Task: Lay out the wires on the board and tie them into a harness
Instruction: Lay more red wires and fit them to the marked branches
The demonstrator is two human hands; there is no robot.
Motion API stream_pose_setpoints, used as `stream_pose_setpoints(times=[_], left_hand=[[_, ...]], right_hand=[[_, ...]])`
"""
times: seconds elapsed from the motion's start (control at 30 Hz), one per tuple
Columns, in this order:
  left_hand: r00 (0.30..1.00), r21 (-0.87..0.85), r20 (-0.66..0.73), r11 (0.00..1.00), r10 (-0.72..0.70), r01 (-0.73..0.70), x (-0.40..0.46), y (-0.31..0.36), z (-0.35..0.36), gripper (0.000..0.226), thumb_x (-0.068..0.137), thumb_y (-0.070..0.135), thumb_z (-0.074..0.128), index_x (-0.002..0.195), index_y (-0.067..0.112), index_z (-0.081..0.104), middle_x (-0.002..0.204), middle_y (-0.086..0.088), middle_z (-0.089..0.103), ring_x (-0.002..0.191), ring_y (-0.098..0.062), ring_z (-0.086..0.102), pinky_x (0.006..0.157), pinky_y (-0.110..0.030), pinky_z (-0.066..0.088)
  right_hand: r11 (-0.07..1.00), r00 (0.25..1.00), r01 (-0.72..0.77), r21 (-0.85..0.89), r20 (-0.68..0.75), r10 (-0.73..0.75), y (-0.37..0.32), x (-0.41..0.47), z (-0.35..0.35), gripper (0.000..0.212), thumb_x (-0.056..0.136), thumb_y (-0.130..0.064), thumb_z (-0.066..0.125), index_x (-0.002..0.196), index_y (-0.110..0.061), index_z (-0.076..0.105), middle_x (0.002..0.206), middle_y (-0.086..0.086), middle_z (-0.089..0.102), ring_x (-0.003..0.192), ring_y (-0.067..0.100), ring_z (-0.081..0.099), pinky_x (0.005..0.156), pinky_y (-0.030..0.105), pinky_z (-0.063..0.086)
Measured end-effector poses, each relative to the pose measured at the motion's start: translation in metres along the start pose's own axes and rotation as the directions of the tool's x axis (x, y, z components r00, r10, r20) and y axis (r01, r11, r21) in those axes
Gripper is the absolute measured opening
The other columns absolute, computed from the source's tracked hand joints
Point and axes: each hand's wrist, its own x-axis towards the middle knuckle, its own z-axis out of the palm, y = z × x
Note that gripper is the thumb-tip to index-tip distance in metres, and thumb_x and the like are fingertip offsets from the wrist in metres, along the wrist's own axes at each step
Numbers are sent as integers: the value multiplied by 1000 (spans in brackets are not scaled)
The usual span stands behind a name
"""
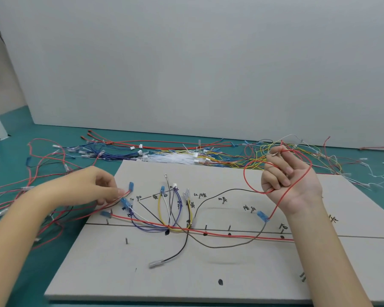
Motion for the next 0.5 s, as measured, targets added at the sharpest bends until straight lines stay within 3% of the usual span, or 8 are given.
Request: stream_pose_setpoints(times=[0.1,0.3,0.4,0.5], left_hand=[[1000,6,6,1000,6,-6,-2,-1,0,12,75,37,80,75,27,73,71,1,72,62,-10,62,77,-38,51],[989,57,-138,996,-55,63,7,-5,5,10,73,20,81,70,27,75,64,9,71,63,-7,65,65,-25,46],[956,124,-272,981,-113,152,12,-18,1,12,74,18,78,65,23,73,63,10,69,72,-11,64,61,-24,42],[917,109,-313,950,-245,291,15,-47,-11,13,74,18,79,64,18,71,71,-4,71,72,-23,63,63,-27,43]], right_hand=[[1000,1000,-1,-8,2,1,1,1,1,23,94,-24,38,76,-21,52,45,-6,30,37,9,11,35,22,19],[1000,1000,-5,-11,-21,4,2,0,2,25,95,-23,38,75,-20,53,45,-7,29,38,9,10,35,21,18],[1000,1000,-4,-19,-24,4,2,0,2,25,95,-23,38,76,-20,53,45,-7,29,38,9,10,35,21,17],[1000,999,-1,-23,-44,0,0,0,1,26,96,-23,37,75,-20,53,46,-7,30,38,9,10,35,21,16]])
